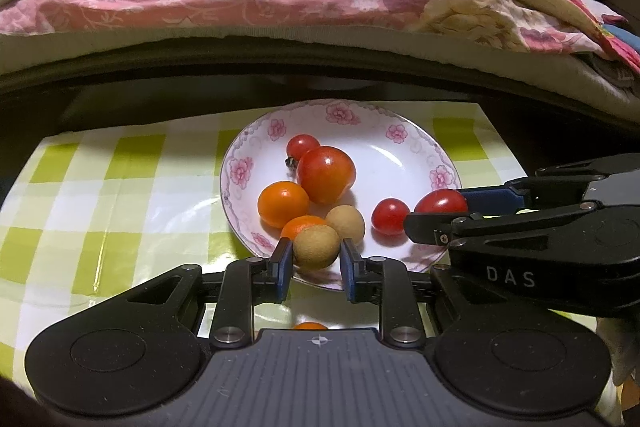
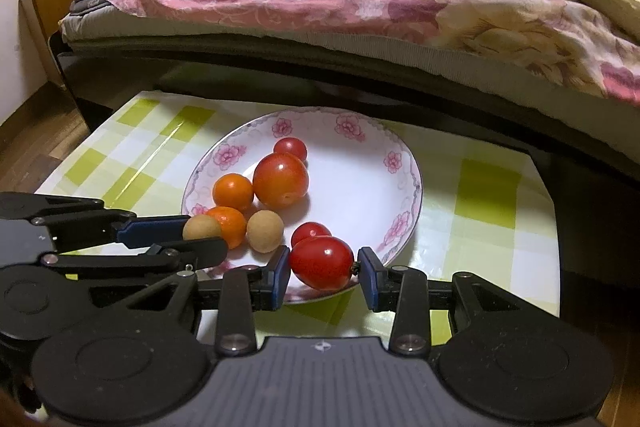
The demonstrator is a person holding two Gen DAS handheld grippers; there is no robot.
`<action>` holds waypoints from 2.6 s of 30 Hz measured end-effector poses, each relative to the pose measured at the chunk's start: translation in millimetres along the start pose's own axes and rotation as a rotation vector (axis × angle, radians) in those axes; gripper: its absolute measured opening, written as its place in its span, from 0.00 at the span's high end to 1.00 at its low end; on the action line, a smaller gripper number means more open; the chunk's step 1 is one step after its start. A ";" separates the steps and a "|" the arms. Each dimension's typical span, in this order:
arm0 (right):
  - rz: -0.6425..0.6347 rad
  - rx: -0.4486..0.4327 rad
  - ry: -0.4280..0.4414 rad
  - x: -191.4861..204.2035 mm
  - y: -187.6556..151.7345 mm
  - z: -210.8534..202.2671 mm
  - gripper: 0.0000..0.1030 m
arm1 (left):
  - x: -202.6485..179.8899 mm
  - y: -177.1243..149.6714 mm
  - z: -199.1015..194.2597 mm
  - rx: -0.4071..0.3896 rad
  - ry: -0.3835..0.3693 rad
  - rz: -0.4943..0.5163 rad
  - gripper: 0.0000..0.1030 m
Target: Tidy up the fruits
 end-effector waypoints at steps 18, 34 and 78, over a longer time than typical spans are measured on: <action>0.002 0.003 -0.017 -3.5 6.6 10.8 0.61 | -1.6 8.1 4.6 -0.011 0.003 0.010 0.70; 0.001 -0.001 -0.026 -5.0 8.4 13.2 0.62 | -0.5 11.8 8.1 -0.015 0.013 0.011 0.69; 0.034 -0.034 -0.022 -12.3 32.3 29.8 0.61 | 0.1 21.5 20.7 -0.010 -0.006 0.004 0.47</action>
Point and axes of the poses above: each gripper's, at about its wrist camera, not at the fingertips, and z roughly the way its jaws point, x to its left, y to its top, the point moved 3 cm from there along z, roughly the way its jaws point, and after that the axes turned 6 degrees about x, right-handed, at the moved point
